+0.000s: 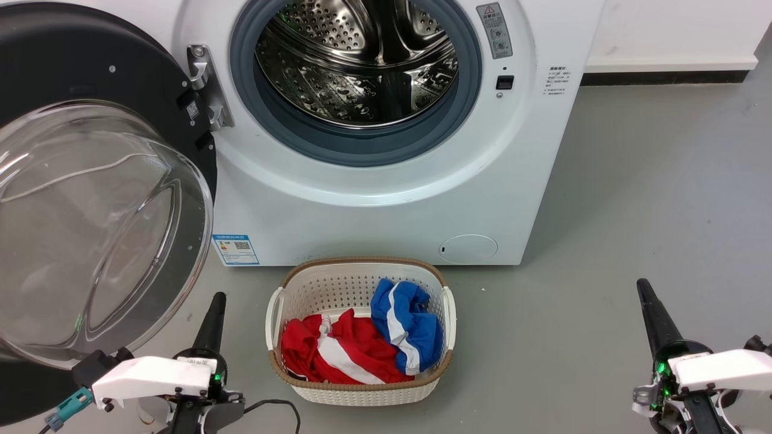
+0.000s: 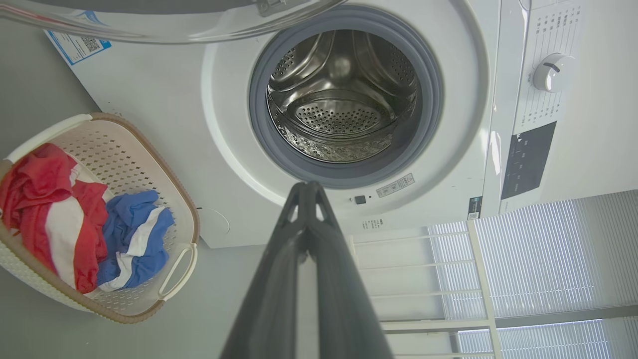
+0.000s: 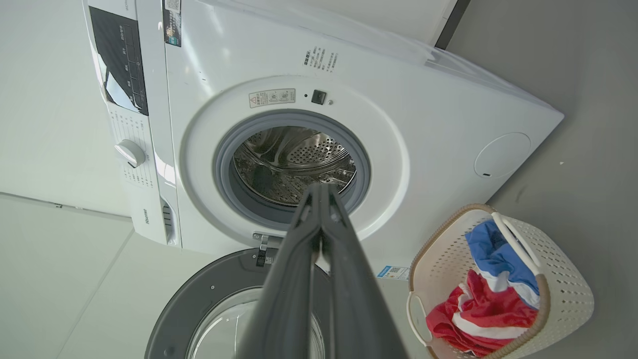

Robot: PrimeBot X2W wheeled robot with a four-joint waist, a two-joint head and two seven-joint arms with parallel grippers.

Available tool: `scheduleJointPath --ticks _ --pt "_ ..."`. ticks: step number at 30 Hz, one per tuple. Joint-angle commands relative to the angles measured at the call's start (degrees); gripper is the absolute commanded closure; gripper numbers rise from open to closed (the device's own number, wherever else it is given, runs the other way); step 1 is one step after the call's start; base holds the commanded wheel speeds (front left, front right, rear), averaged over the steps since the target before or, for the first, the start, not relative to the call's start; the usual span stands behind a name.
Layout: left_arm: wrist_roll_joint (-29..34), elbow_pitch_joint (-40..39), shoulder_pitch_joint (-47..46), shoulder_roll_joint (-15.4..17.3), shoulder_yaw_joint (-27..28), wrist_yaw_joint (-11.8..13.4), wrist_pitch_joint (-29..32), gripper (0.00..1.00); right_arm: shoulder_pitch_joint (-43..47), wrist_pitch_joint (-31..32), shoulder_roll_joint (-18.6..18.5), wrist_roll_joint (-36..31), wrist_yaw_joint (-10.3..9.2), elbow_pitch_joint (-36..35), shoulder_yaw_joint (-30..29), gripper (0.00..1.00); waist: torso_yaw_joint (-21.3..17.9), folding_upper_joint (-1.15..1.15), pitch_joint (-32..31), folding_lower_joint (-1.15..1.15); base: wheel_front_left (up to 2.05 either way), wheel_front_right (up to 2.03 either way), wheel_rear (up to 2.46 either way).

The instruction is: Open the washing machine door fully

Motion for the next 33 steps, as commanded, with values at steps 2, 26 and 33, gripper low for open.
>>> scheduleJointPath --ticks 2,26,33 --pt "-1.34 -0.50 -0.46 -0.29 0.60 -0.51 0.50 1.00 -1.15 0.41 0.18 1.61 0.00 0.09 -0.19 1.00 0.04 0.00 -0.02 0.00 0.00 0.00 0.00" --pt "-10.54 -0.76 -0.28 -1.43 3.17 -2.21 3.23 1.00 -2.21 1.91 0.43 12.43 0.00 1.58 -0.73 1.00 0.48 0.00 -0.23 0.00 0.00 0.00 0.00" --pt "-13.58 -0.88 -0.21 -1.88 4.12 -2.72 4.07 1.00 -2.48 2.39 0.52 16.01 0.00 2.10 -0.91 1.00 0.65 0.00 -0.31 0.00 0.00 0.00 0.00"
